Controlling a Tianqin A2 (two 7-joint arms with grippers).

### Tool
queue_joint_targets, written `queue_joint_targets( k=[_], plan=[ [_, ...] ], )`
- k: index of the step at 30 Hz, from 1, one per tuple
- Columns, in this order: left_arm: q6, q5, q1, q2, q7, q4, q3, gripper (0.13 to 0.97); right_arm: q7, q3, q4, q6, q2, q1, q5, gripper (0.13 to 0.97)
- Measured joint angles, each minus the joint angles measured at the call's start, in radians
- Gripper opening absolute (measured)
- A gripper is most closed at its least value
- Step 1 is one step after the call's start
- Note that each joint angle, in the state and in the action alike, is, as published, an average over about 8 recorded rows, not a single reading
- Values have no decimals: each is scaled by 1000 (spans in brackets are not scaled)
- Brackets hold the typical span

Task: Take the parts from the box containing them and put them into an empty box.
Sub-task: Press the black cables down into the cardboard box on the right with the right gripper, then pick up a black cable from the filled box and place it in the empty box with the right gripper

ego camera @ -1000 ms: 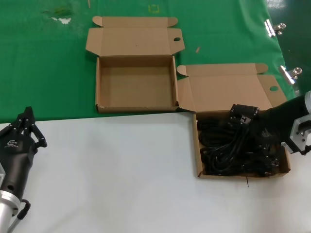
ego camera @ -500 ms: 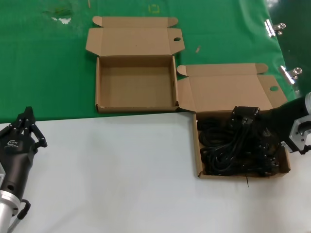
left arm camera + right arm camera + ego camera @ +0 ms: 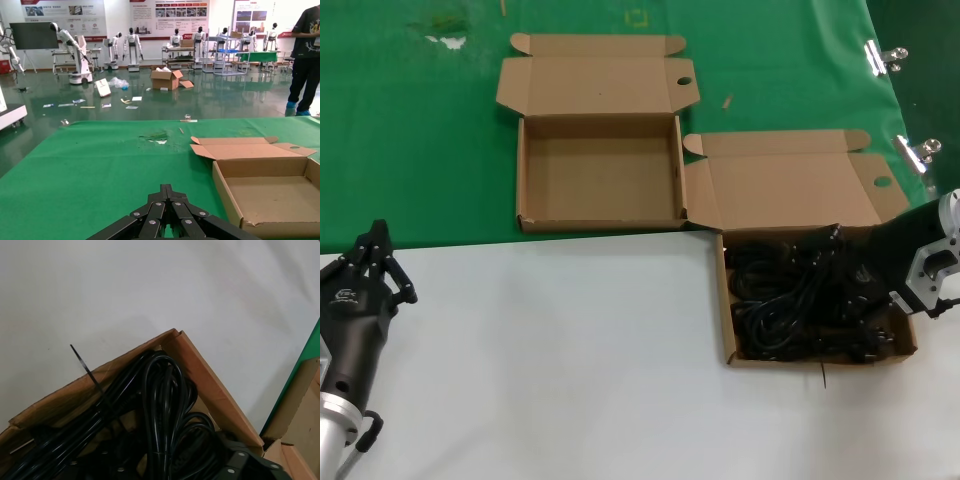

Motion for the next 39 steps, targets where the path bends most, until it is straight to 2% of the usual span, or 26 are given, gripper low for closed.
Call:
queue_joint_targets(
  k=[3, 9, 20, 23, 29, 35, 39],
  plan=[
    [0, 0, 0, 0, 0, 0, 0, 140, 4, -1, -4, 2, -3, 5, -6, 679],
    [0, 0, 0, 0, 0, 0, 0, 140, 67, -6, 66, -11, 20, -15, -17, 523],
    [0, 0, 0, 0, 0, 0, 0, 140, 347, -22, 344, -74, 123, -118, -29, 286],
    [0, 0, 0, 0, 0, 0, 0, 140, 393, -24, 385, -83, 138, -133, -28, 260],
    [0, 0, 0, 0, 0, 0, 0, 140, 387, -28, 381, -70, 133, -132, -29, 182],
    [0, 0, 0, 0, 0, 0, 0, 140, 341, -30, 334, -45, 114, -112, -32, 173],
    [0, 0, 0, 0, 0, 0, 0, 140, 351, -27, 335, -42, 113, -105, -30, 168]
  ],
)
